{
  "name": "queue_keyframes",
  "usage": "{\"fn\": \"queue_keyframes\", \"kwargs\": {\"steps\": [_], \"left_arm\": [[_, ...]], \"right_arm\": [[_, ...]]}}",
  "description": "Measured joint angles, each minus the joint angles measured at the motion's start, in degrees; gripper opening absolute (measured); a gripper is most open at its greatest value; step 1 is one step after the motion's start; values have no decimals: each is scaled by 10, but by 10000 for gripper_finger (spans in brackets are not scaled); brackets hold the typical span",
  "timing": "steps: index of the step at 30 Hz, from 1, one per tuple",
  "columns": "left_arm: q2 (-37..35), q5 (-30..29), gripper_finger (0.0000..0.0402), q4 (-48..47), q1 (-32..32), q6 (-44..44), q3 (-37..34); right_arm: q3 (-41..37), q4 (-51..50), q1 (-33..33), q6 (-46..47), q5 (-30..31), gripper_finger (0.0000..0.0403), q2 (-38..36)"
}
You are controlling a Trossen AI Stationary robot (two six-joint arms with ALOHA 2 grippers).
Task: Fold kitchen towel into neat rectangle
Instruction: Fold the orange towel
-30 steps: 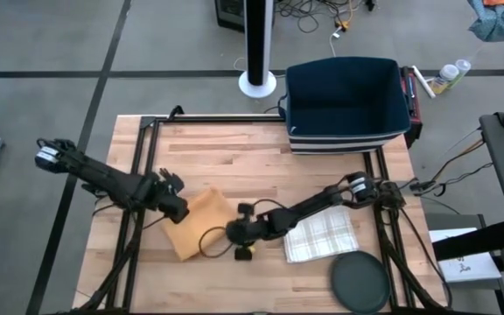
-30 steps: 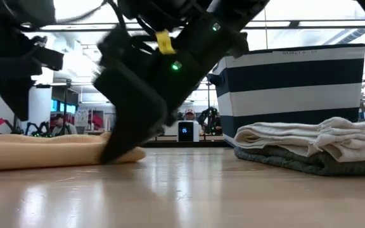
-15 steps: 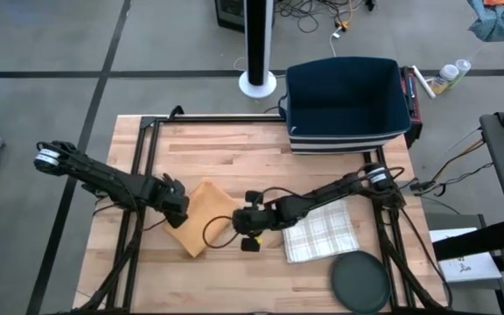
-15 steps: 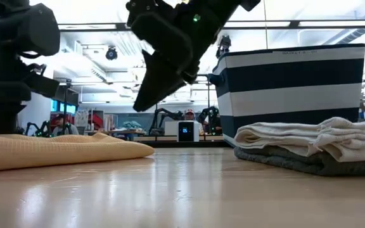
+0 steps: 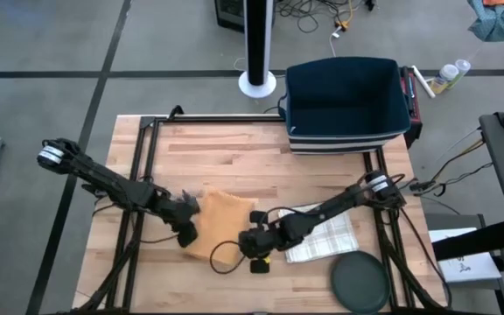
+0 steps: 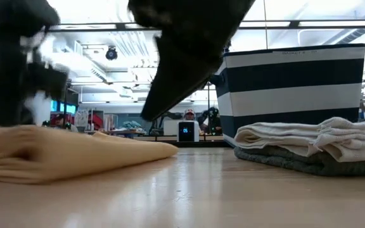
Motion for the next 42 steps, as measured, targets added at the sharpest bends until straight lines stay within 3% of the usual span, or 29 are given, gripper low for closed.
{"fn": "queue_keyframes", "kwargs": {"steps": [4, 9, 13, 19, 23, 28, 34, 42], "left_arm": [[8, -12, 86, -102, -45, 33, 42], [8, -69, 86, -223, -60, -18, 46], [13, -71, 86, -131, -60, -28, 8], [76, -87, 86, 123, -61, 18, -45], [134, -106, 86, 157, -63, 66, -35], [187, -129, 86, 180, -64, 114, -13], [201, -138, 86, 194, -64, 149, 2], [206, -157, 86, 224, -64, 130, -5]], "right_arm": [[1, -14, 9, 5, 18, 64, -4], [-4, -20, 12, 14, 20, 78, 0], [-8, -19, 8, 14, 42, 86, 4], [-15, 108, -2, -35, 65, 89, 8], [-17, 197, -8, -16, 65, 94, 31], [-16, 275, -8, 0, 65, 132, 72], [-10, 272, -9, 2, 64, 183, 85], [-5, 270, -13, 60, 35, 189, 87]]}}
